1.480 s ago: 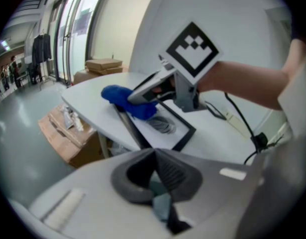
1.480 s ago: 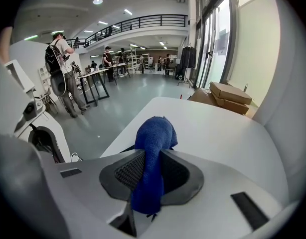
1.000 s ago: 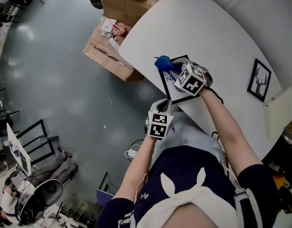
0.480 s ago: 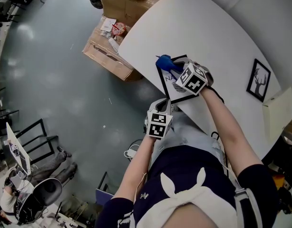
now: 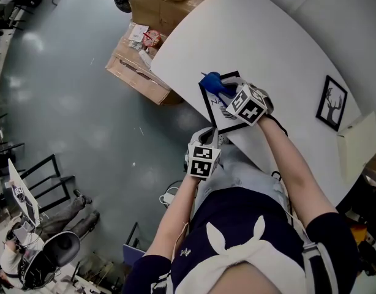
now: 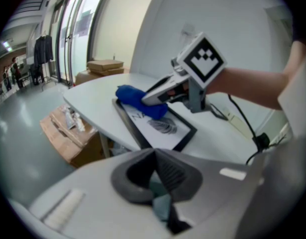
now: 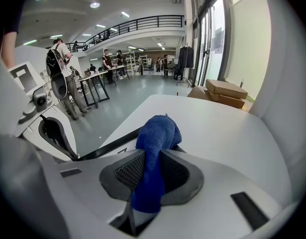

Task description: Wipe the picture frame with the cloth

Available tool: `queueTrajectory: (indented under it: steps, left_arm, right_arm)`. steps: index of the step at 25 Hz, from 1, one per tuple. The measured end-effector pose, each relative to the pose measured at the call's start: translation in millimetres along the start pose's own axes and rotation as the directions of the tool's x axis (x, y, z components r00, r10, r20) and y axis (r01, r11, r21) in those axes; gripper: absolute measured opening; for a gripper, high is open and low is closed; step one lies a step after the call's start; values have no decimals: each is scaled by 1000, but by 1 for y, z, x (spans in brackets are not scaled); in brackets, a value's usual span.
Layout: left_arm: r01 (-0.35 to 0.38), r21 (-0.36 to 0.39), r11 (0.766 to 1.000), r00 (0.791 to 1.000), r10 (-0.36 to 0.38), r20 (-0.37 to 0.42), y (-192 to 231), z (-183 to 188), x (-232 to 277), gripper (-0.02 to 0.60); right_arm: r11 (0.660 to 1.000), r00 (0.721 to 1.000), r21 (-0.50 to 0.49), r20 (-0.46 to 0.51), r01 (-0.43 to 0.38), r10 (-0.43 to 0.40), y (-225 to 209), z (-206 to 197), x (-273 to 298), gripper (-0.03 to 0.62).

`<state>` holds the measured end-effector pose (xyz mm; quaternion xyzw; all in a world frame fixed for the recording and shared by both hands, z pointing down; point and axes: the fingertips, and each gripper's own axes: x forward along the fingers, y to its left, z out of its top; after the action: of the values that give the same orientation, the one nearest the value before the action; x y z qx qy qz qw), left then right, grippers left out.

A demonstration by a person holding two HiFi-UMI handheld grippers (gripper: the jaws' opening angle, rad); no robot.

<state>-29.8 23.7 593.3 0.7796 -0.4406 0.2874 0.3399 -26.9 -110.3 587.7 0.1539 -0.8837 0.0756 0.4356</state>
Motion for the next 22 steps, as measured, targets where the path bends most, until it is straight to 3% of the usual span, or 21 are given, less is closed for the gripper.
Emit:
queueTrajectory:
  steps: [22]
  left_arm:
    - [-15, 6, 1000, 1000, 15, 3, 0, 0, 1, 2]
  right_arm:
    - [998, 999, 44, -8, -40, 40, 33, -25, -18, 83]
